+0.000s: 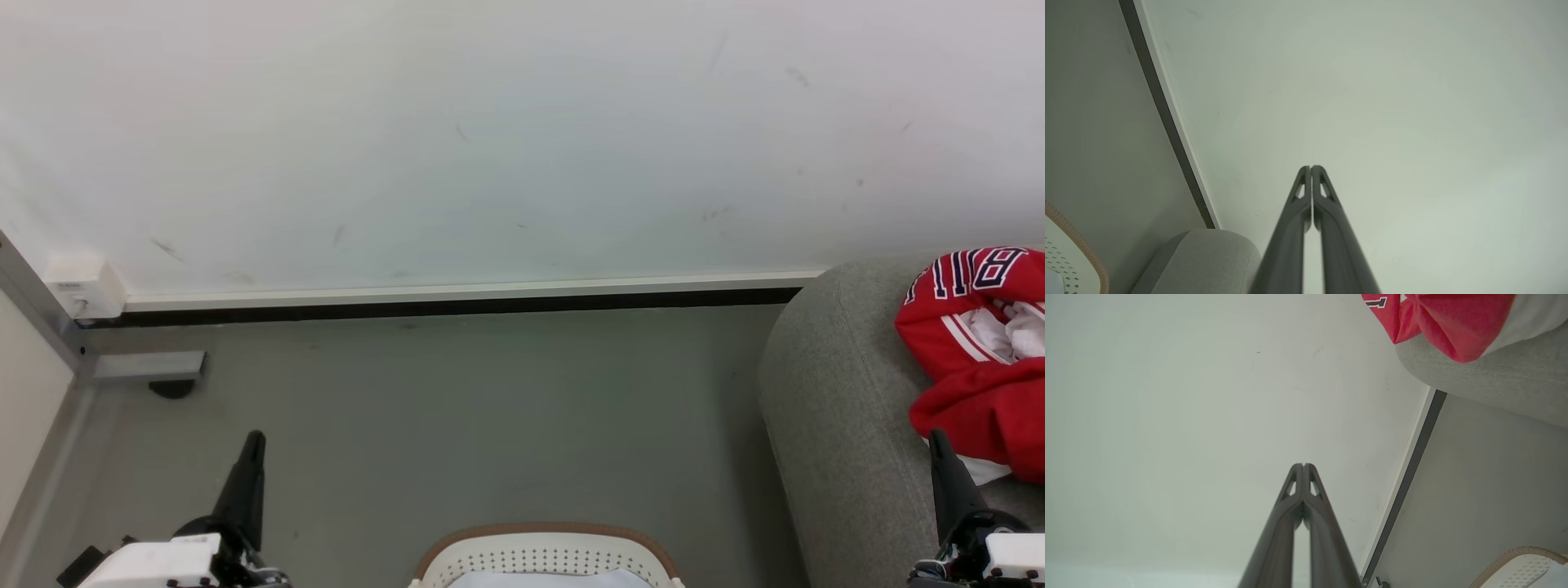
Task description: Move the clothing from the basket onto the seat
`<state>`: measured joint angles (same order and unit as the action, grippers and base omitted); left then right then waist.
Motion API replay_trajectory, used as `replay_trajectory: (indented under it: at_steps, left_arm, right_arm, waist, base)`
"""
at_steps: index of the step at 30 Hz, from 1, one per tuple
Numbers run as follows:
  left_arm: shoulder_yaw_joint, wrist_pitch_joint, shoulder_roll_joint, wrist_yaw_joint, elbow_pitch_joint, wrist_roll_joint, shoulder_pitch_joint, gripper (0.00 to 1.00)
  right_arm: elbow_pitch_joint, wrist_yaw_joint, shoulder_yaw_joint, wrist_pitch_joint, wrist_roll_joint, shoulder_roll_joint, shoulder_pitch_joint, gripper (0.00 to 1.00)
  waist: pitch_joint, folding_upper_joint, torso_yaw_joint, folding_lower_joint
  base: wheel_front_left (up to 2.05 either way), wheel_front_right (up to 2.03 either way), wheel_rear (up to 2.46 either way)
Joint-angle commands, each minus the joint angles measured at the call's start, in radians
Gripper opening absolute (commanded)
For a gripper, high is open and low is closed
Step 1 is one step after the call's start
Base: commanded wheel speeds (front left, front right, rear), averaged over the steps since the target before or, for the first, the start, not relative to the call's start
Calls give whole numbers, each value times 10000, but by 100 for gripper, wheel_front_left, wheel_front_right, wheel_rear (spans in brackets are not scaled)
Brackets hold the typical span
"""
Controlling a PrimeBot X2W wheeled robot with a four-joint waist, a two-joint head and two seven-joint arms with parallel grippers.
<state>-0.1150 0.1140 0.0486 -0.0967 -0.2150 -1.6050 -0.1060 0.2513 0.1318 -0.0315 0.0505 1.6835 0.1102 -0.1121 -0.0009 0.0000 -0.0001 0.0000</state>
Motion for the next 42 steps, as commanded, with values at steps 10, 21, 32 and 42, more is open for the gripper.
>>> replay_trajectory:
  at_steps: [10, 21, 32, 42]
  left_arm:
    - [-30, 41, 16, -42, -5, -123, -106, 0]
    - [-30, 42, 16, -40, -4, -123, -106, 0]
    - [-30, 42, 16, -37, -4, -123, -106, 0]
    - [-30, 42, 16, -37, -4, -123, -106, 0]
  right_arm:
    - [-54, -21, 38, -64, 63, 86, -66, 0]
    - [-56, -21, 58, -62, 76, 95, -63, 0]
    - [-59, -21, 79, -73, 97, 111, -61, 0]
    - [-62, -21, 95, -98, 118, 125, -59, 0]
  waist:
    - [0, 0, 0, 0]
    - [0, 0, 0, 0]
    - [0, 0, 0, 0]
    - [0, 0, 0, 0]
  base:
    - [0, 0, 0]
    - [0, 0, 0]
    - [0, 0, 0]
    - [0, 0, 0]
